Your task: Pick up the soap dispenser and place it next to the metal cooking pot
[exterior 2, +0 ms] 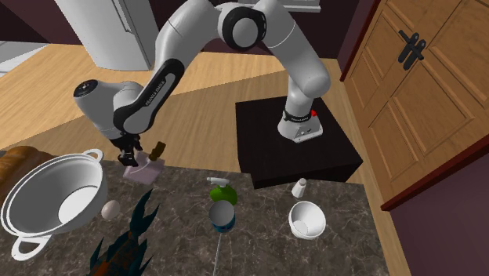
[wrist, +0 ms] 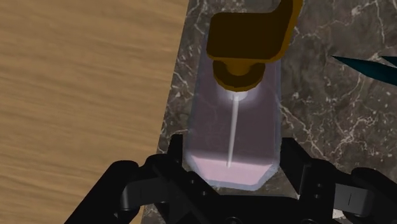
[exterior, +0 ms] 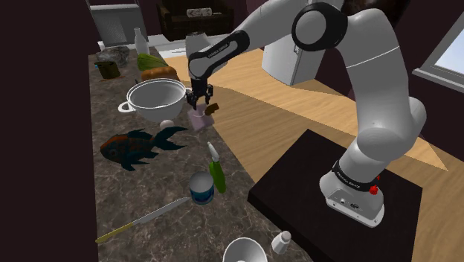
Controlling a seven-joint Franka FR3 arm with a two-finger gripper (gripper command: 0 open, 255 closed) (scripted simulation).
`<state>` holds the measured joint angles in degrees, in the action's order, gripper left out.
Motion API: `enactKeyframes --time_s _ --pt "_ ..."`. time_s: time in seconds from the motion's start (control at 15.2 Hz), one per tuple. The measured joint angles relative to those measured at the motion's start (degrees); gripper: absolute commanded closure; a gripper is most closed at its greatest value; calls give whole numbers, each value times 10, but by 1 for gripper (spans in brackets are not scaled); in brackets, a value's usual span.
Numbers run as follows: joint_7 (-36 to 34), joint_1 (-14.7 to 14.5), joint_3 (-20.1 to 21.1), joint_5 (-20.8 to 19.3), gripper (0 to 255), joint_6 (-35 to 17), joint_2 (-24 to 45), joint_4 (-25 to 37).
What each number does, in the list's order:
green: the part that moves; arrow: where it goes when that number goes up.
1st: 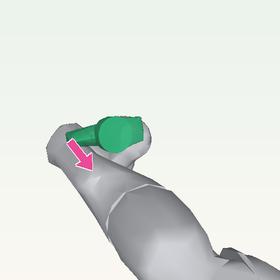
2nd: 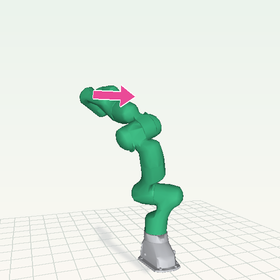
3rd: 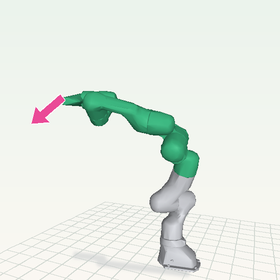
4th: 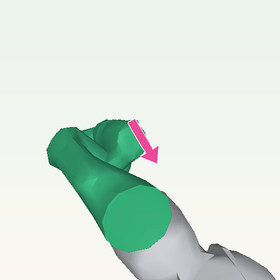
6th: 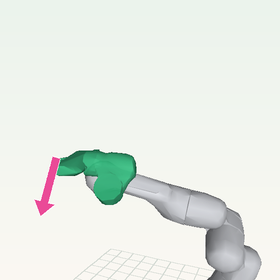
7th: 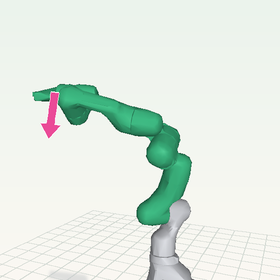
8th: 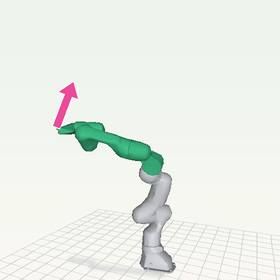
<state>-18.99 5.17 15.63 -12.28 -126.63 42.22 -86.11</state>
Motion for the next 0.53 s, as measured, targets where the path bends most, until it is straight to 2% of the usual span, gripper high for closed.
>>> enactKeyframes --time_s 0.53 --pt "-1 -3 -2 -3 255 -13 15 5"
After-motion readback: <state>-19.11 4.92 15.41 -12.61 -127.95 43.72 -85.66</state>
